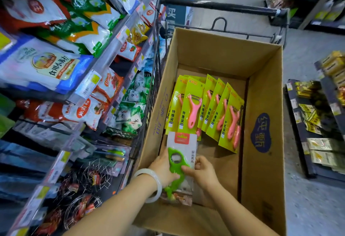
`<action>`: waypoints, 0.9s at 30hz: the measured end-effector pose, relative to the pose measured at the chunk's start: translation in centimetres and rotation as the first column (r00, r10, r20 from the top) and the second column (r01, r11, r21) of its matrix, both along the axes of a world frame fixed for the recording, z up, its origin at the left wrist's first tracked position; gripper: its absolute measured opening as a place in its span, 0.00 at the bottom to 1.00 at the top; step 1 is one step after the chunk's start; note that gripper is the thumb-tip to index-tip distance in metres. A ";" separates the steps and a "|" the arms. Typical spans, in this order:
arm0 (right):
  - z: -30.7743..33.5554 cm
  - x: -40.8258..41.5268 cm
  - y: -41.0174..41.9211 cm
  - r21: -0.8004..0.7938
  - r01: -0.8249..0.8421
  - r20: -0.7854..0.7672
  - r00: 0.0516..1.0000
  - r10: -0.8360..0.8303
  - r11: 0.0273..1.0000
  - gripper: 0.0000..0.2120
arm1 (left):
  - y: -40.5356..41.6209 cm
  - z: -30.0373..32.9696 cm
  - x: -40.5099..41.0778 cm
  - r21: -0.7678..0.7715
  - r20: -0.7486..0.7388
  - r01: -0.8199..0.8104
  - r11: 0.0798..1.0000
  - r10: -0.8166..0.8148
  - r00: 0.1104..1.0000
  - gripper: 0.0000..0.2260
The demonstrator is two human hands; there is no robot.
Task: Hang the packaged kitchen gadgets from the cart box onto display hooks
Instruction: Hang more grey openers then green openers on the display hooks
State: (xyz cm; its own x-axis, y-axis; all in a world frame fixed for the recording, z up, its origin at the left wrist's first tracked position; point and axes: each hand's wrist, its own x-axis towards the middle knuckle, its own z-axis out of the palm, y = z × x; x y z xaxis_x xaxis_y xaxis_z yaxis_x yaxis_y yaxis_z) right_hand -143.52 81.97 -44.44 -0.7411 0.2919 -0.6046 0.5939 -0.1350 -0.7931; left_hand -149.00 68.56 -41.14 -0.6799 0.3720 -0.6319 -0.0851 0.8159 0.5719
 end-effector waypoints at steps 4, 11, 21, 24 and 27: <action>3.8 -2.5 1.1 -0.075 0.095 -0.162 0.981 -0.106 0.993 0.14 | 0.6 2.1 -1.4 0.269 -0.119 -0.135 0.954 0.172 0.978 0.43; 10.8 -7.1 0.9 -0.126 0.073 -0.403 0.907 -0.119 0.989 0.04 | 1.8 7.1 -4.5 0.621 -0.001 -0.413 0.666 0.527 0.850 0.30; -2.0 -0.8 -1.3 0.355 -0.348 0.364 0.906 0.215 0.867 0.36 | -1.4 7.2 -5.0 0.608 -0.007 -0.459 0.648 0.582 0.813 0.24; -3.6 -0.1 -2.2 0.417 -0.306 0.384 0.913 0.139 0.856 0.35 | -1.6 6.8 -4.9 0.611 -0.003 -0.442 0.656 0.560 0.828 0.25; -4.1 -0.1 -2.0 0.444 -0.275 0.375 0.921 0.101 0.853 0.30 | -1.5 6.9 -4.8 0.621 -0.006 -0.429 0.655 0.552 0.834 0.26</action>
